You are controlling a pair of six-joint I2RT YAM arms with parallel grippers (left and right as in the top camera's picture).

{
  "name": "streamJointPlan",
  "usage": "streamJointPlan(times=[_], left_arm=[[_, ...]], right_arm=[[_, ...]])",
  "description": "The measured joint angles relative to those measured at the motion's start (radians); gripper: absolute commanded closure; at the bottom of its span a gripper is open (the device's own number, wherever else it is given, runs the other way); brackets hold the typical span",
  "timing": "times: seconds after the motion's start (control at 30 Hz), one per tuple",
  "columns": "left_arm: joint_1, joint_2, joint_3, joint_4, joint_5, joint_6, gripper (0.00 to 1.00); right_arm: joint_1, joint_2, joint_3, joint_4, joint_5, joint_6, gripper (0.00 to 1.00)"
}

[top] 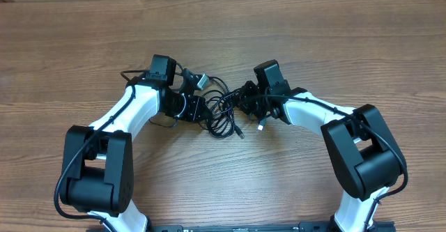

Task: Untangle cables

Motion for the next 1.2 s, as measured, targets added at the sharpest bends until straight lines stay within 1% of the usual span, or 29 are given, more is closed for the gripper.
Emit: streamJointPlan(times=[0.17,0.33,0.47,0.5,0.53,0.57,0.63,0.7,0.77,0.87,1.03,1.1,1.2], left_arm=[[0.0,0.0,-0.001,-0.008,-0.059,-0.001,0.96],[-0.001,0.0,-0.002,-0.016,-0.149,-0.013,0.96],[-0.002,-0.002,-0.002,-0.021,-0.183,-0.026,0.96],[-0.002,-0.003,-0.002,-0.022,-0.187,-0.027,0.81],[-0.002,-0.003,-0.002,-0.024,-0.191,-0.026,0.62],[-0.002,-0.003,-0.002,-0.028,-0.202,-0.026,0.5],[-0.001,-0.003,-0.005,-0.038,-0.216,-0.031,0.4],[0.0,-0.003,-0.006,-0.049,-0.207,-0.031,0.39],[0.002,-0.003,-0.006,-0.071,-0.176,-0.025,0.36],[0.008,-0.003,0.005,-0.123,-0.093,0.004,0.3],[0.014,-0.003,0.084,-0.188,0.065,0.058,0.21],[0.014,-0.003,0.119,-0.216,0.105,0.082,0.2],[0.014,-0.003,0.145,-0.222,0.134,0.107,0.21]], right_arm=[[-0.014,-0.013,0.0,-0.032,-0.016,-0.062,0.96],[-0.029,-0.08,-0.001,-0.105,-0.026,-0.126,0.96],[-0.039,-0.121,-0.001,-0.146,-0.035,-0.167,0.96],[-0.043,-0.125,-0.001,-0.153,-0.036,-0.174,0.96],[-0.045,-0.126,-0.001,-0.157,-0.041,-0.179,0.96],[-0.047,-0.126,-0.001,-0.158,-0.042,-0.184,0.96],[-0.054,-0.126,-0.001,-0.148,-0.05,-0.189,0.96],[-0.062,-0.126,-0.001,-0.125,-0.07,-0.193,0.96],[-0.07,-0.126,-0.001,-0.106,-0.101,-0.196,0.96],[-0.08,-0.126,-0.001,-0.074,-0.166,-0.195,0.96],[-0.111,-0.126,-0.001,-0.07,-0.254,-0.157,0.96],[-0.123,-0.126,-0.001,-0.07,-0.286,-0.132,0.96],[-0.136,-0.126,-0.001,-0.044,-0.341,-0.088,0.96]])
